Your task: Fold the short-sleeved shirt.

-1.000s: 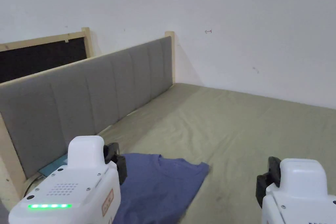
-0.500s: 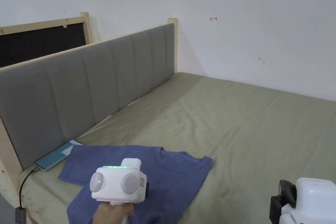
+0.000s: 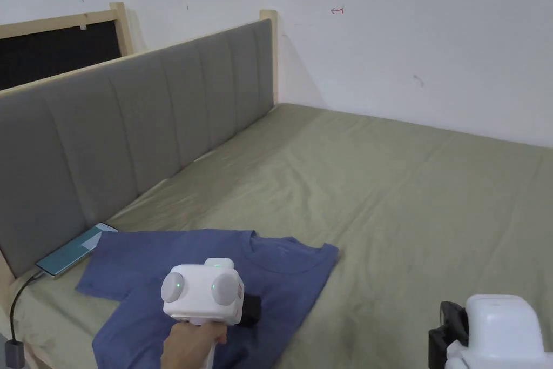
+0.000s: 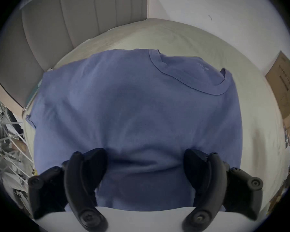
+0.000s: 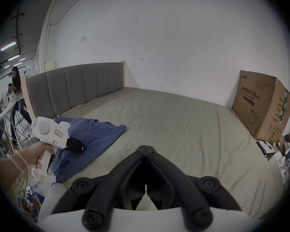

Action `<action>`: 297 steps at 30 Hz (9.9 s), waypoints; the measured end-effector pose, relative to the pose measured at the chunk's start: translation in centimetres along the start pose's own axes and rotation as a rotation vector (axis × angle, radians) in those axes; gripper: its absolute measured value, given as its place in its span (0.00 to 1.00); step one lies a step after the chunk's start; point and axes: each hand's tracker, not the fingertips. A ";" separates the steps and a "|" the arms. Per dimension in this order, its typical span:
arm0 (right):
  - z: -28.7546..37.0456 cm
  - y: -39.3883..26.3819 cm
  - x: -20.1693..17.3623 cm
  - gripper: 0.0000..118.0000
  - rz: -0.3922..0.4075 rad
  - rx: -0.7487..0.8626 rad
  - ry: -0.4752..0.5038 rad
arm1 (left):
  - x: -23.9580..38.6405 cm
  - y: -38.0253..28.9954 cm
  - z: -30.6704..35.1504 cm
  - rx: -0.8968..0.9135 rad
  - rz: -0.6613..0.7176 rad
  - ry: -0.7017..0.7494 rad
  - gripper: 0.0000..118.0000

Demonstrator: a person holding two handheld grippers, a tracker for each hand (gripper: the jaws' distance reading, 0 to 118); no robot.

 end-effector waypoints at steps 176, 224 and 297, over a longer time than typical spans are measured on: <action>-0.8 33.7 43.5 0.07 -0.398 -0.040 -0.102 | 16.4 33.9 35.5 0.742 -0.221 -0.243 0.04; 3.7 -17.6 29.8 0.39 -0.509 -0.548 -0.123 | 2.7 -9.1 10.6 0.088 -0.208 -0.286 0.64; 8.8 1.7 29.0 0.05 -0.365 -0.200 -0.198 | 7.1 4.4 20.4 0.467 -0.149 -0.329 0.00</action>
